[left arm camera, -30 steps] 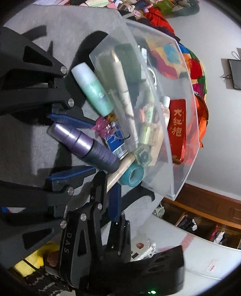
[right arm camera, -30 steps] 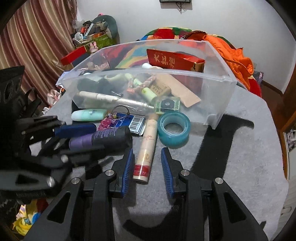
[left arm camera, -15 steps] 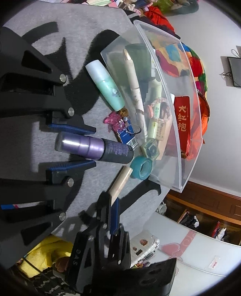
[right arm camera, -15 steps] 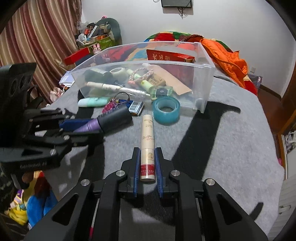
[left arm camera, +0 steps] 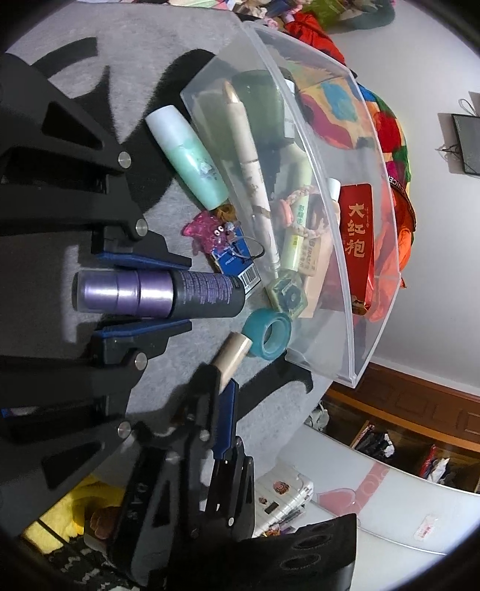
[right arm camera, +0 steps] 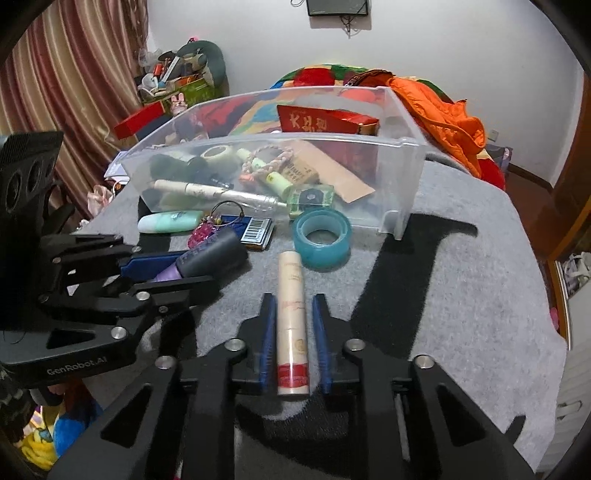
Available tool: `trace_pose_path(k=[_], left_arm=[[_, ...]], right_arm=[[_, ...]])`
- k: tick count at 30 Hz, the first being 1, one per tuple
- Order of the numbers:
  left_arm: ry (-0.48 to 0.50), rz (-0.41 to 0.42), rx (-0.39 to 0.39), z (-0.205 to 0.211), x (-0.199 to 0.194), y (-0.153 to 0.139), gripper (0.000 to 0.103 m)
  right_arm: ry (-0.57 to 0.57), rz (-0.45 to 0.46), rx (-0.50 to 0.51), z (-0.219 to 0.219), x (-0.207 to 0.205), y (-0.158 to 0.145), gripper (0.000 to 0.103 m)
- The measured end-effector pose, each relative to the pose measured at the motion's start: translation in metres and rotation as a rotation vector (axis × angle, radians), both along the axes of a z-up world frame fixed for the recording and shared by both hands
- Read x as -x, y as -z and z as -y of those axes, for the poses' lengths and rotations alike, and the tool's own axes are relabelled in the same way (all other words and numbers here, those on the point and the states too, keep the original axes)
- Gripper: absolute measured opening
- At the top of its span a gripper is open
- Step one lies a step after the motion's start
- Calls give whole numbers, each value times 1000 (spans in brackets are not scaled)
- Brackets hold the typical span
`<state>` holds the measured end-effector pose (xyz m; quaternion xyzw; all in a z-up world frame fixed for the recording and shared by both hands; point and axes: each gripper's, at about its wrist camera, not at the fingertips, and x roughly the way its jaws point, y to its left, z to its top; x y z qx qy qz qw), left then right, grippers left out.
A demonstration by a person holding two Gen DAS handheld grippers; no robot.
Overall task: Organize objects
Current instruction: 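Lift the purple bottle toward the clear box with left while right lifts the beige tube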
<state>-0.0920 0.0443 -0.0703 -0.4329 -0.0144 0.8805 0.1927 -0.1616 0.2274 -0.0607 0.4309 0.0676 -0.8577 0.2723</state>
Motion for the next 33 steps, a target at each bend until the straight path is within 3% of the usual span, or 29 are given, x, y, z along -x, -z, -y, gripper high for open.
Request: trace_pose_path(k=[12,20,22,24,25,30,33], left_arm=[[-34,-82,-83,7,-13,-32,25],[-85,-159,-128,26,-21,-62,25],[-99,-176,-138,31,-22,-68,25],[-115,-195,-140,36,-23,-74,25],[-123,-203,-140,39,-23,-77,25],[-162,-240,-145,54,-16,-91,25],[-189,-266,-140,62,-13,-100,25]], right_arm=[[17,-96,60,0,-9,-34,11],[37,-113,31,-5,-8,-38,12],[27,-73,18,-5,-5,-30,19],[24,-54,2,-5,-5,-21,39],[24,-51,-7,-4,-5,-17,41],[22,-10,-33,1,-2,6,40],[41,-31,-30,-2,-2,6,23]])
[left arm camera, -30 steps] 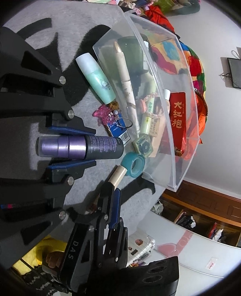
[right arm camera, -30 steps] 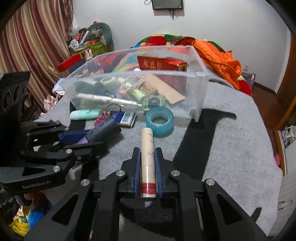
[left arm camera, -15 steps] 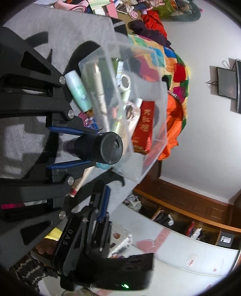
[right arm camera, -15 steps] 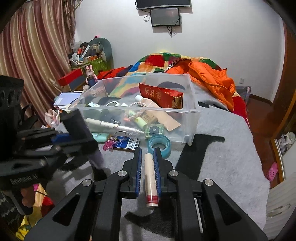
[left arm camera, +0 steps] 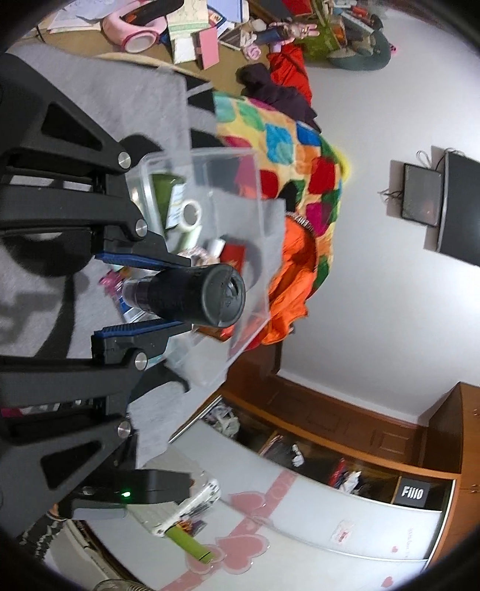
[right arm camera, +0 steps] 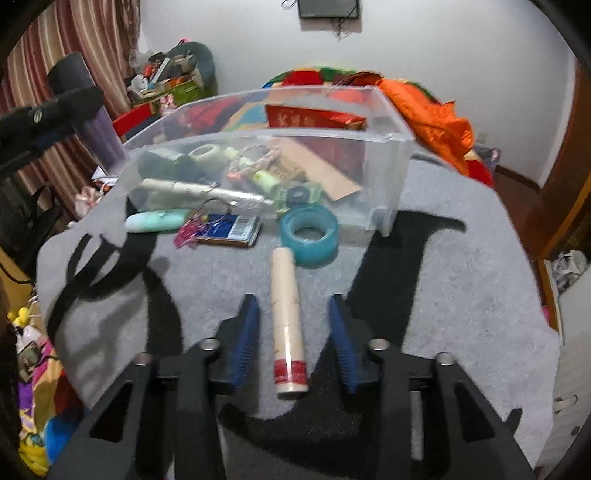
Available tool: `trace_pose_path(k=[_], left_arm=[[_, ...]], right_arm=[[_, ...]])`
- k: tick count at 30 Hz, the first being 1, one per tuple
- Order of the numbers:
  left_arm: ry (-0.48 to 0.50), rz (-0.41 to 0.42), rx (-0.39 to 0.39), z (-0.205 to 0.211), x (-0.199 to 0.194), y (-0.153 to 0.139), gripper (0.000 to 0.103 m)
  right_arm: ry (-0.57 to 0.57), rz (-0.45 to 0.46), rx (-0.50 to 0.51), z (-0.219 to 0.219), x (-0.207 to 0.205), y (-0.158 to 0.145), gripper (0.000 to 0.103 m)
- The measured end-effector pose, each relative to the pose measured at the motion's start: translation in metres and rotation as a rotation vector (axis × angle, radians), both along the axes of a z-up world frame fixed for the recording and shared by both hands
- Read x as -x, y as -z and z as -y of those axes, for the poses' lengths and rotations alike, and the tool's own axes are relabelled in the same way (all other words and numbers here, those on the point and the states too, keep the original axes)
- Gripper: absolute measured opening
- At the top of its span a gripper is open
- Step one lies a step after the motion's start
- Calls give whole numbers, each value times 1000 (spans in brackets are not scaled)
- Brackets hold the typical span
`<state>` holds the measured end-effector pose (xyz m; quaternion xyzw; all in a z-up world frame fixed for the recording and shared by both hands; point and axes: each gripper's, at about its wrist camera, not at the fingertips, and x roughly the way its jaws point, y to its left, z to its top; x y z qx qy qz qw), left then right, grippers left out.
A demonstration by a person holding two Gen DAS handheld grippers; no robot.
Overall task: Organize objects
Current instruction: 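Drop the purple bottle into the clear box with the left gripper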
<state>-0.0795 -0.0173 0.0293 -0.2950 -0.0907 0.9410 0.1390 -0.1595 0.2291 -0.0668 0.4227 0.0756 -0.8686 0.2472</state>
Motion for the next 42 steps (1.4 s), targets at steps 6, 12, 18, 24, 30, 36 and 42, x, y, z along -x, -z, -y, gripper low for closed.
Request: trace_pose_path(k=[6,12,18,24,30,36,42], left_arm=[[-58,-16,31,12,18,-8,25],[-124,-4,107,20,38,-2,25],[-130,59,170,16,64,16,25],[-78,135,158,3,80,38,25],[-47,150,132,-6,80,41,25],[-31,103,136,-8,58,26,25],[-2,78,126,-3,26,16,25]], right_arm=[[8,16,43,-8,1,-3,14],[4,11,97,-13,0,-13,14],[-2,5,130,-14,-4,-19,14],[14,-1,156,-22,-4,-25,14],[27,-17,169,-27,-4,-31,14],[34,-41,188,-31,-2,-42,14],[40,-67,204,-33,-1,-53,14]])
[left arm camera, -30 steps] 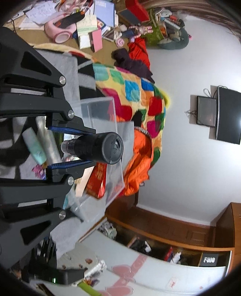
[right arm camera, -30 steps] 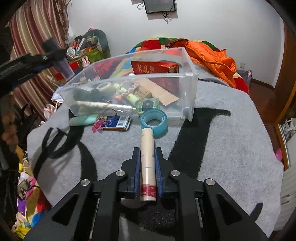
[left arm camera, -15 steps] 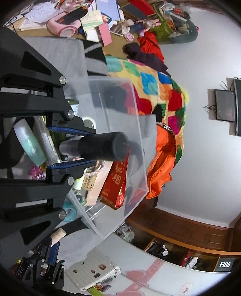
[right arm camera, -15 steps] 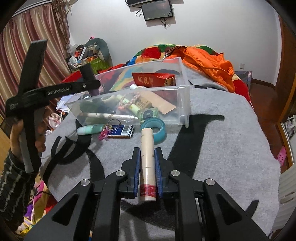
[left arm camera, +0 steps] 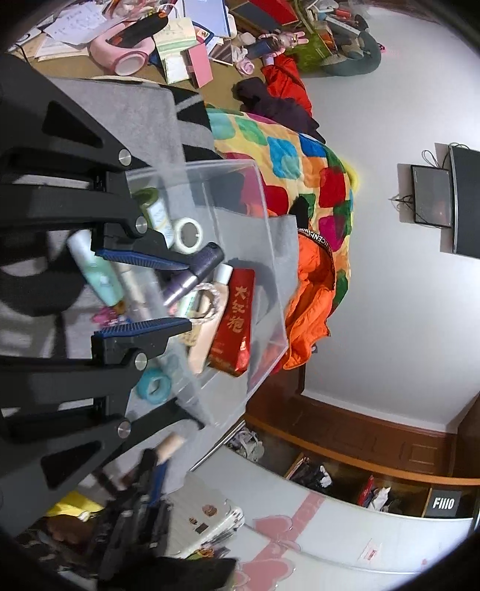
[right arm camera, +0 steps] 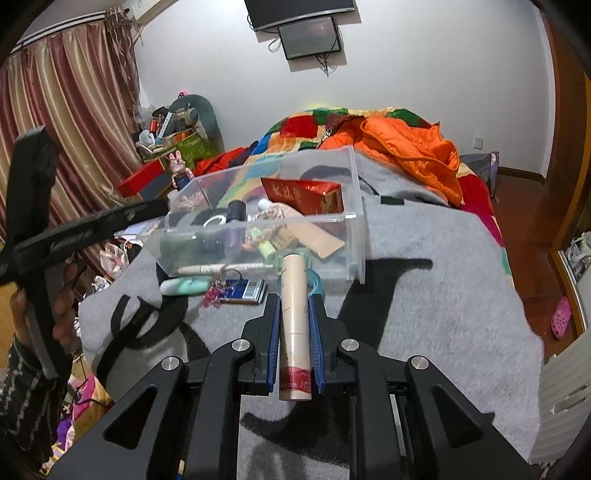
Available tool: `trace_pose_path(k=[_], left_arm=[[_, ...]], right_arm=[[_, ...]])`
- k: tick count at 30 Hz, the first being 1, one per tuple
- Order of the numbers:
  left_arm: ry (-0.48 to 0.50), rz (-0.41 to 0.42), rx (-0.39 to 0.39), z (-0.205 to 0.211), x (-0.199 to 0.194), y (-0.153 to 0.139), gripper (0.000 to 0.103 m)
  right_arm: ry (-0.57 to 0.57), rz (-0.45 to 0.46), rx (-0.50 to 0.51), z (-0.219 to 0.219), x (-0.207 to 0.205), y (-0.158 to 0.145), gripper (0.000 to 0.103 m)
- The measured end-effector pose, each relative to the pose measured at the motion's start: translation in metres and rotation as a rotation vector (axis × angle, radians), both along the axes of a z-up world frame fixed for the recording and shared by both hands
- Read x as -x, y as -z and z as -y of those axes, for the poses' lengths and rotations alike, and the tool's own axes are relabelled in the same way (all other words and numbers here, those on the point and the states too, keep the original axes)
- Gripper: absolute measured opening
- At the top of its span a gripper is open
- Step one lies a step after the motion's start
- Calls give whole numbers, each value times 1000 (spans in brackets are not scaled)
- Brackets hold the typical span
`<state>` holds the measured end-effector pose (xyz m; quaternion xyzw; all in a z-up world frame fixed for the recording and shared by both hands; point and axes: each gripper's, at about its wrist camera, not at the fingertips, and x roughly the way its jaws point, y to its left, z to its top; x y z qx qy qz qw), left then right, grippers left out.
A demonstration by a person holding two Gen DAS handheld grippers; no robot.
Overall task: Organize objects
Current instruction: 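Drop the purple bottle into the clear box with the left gripper, then grasp the mint-green tube with left while right carries the beige tube over the box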
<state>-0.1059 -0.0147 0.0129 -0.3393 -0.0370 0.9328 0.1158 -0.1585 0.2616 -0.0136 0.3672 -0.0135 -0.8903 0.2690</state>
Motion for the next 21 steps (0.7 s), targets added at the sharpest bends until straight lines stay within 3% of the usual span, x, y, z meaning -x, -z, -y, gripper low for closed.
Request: trace_pose_path(k=[7,15,21], left_arm=[[50,33,22,-1,-28,15,27],[79,188,77,-5,1,71,28],[56,175,115,-3,8,73,38]], right_arm=[[11,-21,22,-2,4,-12,14],[-2,-10,18,3,4,-12,14],[-13,-8,13,5,6,-11,14]])
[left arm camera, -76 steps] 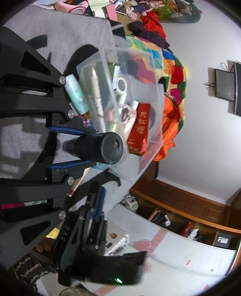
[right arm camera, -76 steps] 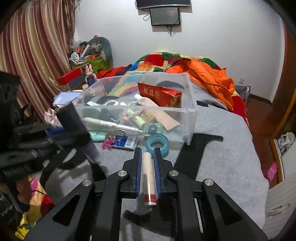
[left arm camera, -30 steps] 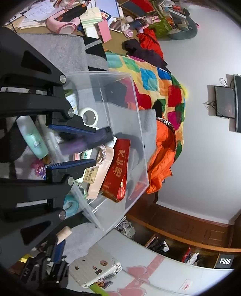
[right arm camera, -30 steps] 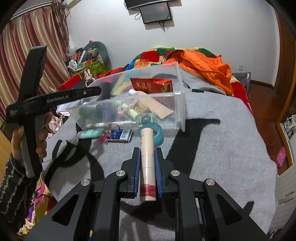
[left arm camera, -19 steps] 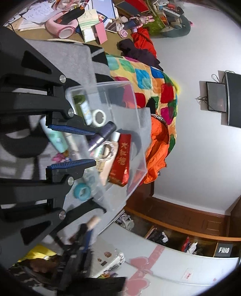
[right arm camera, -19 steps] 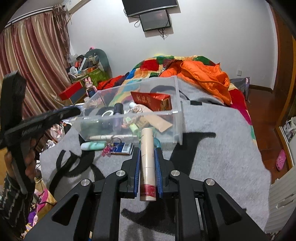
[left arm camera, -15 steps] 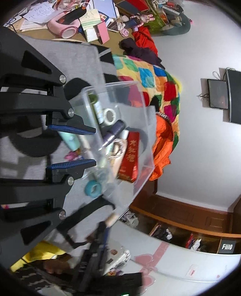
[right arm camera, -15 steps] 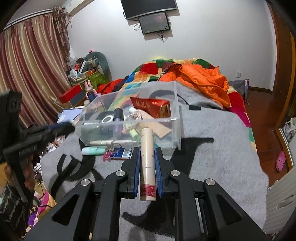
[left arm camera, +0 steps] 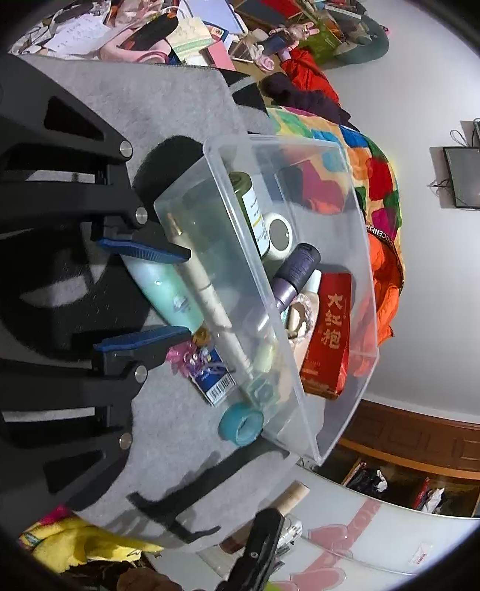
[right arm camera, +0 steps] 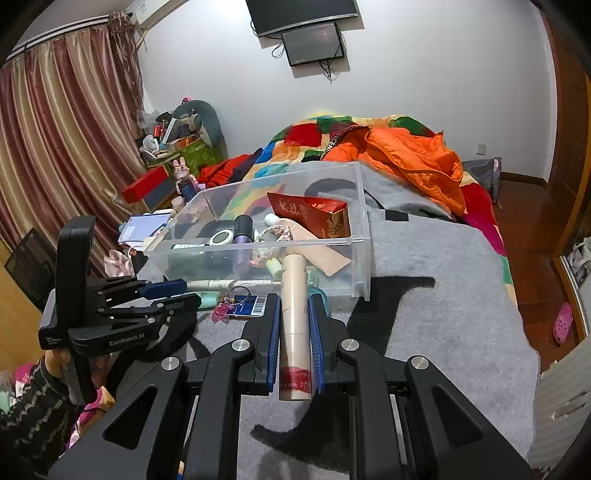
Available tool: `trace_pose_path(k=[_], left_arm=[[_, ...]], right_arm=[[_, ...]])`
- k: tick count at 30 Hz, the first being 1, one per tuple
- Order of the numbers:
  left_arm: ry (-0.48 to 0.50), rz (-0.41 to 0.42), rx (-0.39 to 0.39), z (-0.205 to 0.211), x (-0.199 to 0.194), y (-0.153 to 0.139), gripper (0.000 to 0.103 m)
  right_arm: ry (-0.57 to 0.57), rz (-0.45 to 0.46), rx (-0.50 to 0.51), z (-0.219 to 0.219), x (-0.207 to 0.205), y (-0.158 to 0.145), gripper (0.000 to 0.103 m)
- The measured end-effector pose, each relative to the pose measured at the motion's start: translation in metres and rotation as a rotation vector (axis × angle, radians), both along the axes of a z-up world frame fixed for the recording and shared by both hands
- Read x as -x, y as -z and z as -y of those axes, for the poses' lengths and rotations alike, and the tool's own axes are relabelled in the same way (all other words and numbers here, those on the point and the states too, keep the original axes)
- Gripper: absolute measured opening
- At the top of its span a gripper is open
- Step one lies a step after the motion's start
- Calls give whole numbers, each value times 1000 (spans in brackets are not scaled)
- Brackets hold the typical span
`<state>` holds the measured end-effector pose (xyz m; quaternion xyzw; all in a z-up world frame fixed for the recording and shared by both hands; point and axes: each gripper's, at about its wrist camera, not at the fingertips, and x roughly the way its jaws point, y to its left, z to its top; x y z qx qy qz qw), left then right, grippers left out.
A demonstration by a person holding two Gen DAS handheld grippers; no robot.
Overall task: Organize objects
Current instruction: 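Grasp the mint-green tube with left while right carries the beige tube over the box, then drop the mint-green tube into the box with left while right releases the beige tube in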
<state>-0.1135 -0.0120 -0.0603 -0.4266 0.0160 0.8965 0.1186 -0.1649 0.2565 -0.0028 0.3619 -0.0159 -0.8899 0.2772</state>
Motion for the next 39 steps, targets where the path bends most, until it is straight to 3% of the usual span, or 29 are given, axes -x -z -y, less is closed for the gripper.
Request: trace_pose_path(k=[3,8,10,12,15,22,29,39], left_arm=[[23,50,-6,1,6,10,42],[46,59,-35,0,0,10,42],[38,51,-25,-1,-2,12,31],[30,39,-3,-4,-4,12,28],[35,22,19,-10,-11,11,16],[33,-6,-7,-14,-34,8,15],[19,-80,-78,-4,-52,-23,14],[-34,-194,-139,12,-33,-72,15]], right_arm=[[-6,-8,8,3,2,-3,14],[-9,-31,21,8,9,-11,14],[-10,-37,24,11,13,-14,14],[-11,-44,22,16,18,-17,14],[-14,-48,21,21,24,-19,14],[-21,-57,6,34,33,-22,14],[-20,-73,5,40,42,-29,14],[-34,-91,-13,57,56,-36,14]])
